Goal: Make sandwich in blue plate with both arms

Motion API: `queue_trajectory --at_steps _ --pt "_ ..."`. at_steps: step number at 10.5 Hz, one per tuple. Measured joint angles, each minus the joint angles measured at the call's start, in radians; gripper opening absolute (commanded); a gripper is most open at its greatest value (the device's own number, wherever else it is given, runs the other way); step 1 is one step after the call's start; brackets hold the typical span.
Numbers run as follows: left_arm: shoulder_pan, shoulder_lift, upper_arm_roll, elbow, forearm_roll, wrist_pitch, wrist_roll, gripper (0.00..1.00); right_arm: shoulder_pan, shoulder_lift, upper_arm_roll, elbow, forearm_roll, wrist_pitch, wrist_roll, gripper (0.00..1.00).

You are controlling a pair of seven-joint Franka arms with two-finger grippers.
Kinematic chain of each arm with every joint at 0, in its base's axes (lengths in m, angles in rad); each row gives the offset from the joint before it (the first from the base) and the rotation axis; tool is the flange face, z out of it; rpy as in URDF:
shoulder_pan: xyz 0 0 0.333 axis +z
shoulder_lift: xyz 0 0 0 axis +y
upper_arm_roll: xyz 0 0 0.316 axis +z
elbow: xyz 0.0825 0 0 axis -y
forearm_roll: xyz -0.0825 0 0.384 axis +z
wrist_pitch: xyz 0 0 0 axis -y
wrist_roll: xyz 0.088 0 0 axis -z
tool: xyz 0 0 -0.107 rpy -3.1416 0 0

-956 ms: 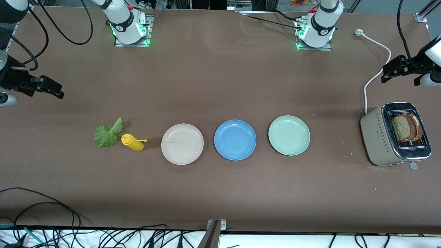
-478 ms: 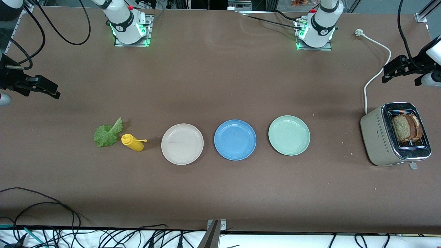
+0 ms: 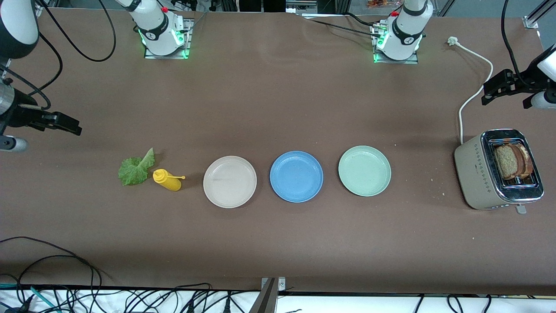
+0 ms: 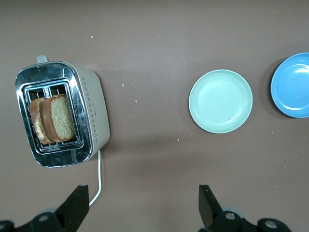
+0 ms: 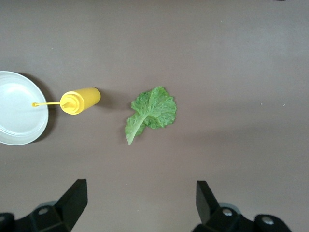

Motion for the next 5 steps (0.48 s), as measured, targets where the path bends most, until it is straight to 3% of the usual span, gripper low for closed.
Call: queue_trajectory --at_steps 5 --pt "0.0 0.0 0.0 0.0 0.0 0.0 0.0 1.0 0.002 0.008 0.001 0.016 0.0 -0.003 0.0 1.0"
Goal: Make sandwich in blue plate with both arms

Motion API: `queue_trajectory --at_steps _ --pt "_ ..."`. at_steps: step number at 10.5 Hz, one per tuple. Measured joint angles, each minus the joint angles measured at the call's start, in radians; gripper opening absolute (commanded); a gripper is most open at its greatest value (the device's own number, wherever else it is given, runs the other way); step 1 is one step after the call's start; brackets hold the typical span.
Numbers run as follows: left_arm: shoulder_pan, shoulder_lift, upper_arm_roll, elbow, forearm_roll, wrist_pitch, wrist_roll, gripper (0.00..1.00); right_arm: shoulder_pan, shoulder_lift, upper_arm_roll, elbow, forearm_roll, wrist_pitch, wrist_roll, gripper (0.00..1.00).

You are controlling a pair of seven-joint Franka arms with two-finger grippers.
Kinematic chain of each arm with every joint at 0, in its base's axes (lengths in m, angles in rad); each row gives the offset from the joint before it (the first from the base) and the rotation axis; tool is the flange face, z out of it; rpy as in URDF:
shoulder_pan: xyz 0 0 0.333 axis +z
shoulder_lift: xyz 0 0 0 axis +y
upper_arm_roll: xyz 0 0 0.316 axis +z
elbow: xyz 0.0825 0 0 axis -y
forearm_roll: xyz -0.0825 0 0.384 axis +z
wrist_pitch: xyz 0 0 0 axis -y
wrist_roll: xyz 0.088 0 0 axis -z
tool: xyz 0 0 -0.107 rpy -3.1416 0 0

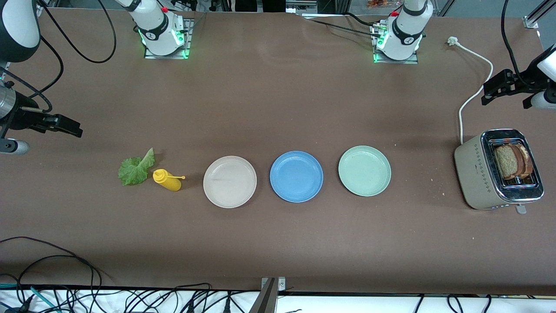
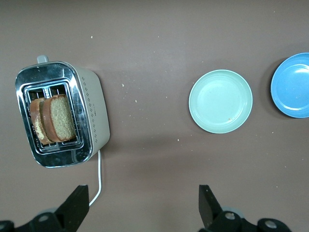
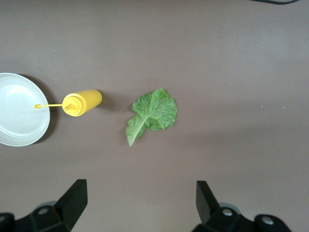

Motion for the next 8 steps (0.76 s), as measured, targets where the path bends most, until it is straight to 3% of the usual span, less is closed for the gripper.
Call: queue_trajectory --at_steps 8 --pt "-0.009 0.0 -0.012 0.007 0.0 0.003 0.0 1.0 0.003 0.0 0.003 0.003 0.0 -0.003 0.0 1.0"
